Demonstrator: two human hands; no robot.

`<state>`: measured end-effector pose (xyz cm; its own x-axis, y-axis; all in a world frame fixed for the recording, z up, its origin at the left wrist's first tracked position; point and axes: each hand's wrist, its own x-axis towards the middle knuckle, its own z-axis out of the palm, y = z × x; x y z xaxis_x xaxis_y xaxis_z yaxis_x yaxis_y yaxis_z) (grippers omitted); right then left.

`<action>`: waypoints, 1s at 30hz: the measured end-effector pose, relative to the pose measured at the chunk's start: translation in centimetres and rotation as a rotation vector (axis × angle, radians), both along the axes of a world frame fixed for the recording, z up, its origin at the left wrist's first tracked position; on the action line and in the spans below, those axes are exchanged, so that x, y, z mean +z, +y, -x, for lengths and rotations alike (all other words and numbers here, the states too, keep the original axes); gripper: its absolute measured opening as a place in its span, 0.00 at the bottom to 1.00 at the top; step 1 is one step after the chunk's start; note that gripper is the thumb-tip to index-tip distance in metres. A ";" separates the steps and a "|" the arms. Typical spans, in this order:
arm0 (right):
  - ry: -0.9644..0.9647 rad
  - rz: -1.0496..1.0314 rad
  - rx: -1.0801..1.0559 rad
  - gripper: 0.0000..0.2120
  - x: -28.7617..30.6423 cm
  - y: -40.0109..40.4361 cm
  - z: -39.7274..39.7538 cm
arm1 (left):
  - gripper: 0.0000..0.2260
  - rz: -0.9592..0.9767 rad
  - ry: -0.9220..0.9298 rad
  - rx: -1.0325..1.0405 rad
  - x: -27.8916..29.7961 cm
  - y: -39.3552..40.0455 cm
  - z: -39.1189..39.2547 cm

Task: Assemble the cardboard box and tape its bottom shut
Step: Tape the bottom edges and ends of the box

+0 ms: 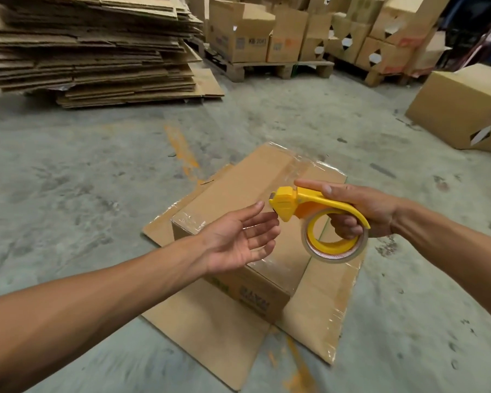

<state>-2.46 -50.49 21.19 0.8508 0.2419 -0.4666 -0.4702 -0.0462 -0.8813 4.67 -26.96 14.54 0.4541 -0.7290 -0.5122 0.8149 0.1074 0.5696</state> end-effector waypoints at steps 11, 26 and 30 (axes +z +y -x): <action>-0.002 -0.023 0.014 0.41 0.1 0.1 -0.3 | 0.13 0.055 0.068 -0.008 -0.3 0.1 -0.8; 0.024 0.174 0.069 0.25 -0.4 2.5 -0.1 | 0.06 -0.386 -0.499 -0.183 -1.4 1.7 -6.1; 0.026 0.216 0.089 0.29 -0.4 2.7 0.2 | 0.07 -0.584 -0.643 -0.158 -2.0 6.5 -12.0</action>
<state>-2.61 -47.76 20.80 0.8177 0.2075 -0.5370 -0.4782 -0.2744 -0.8342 16.65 -20.45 12.51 0.6985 -0.5093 -0.5027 0.2982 -0.4313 0.8515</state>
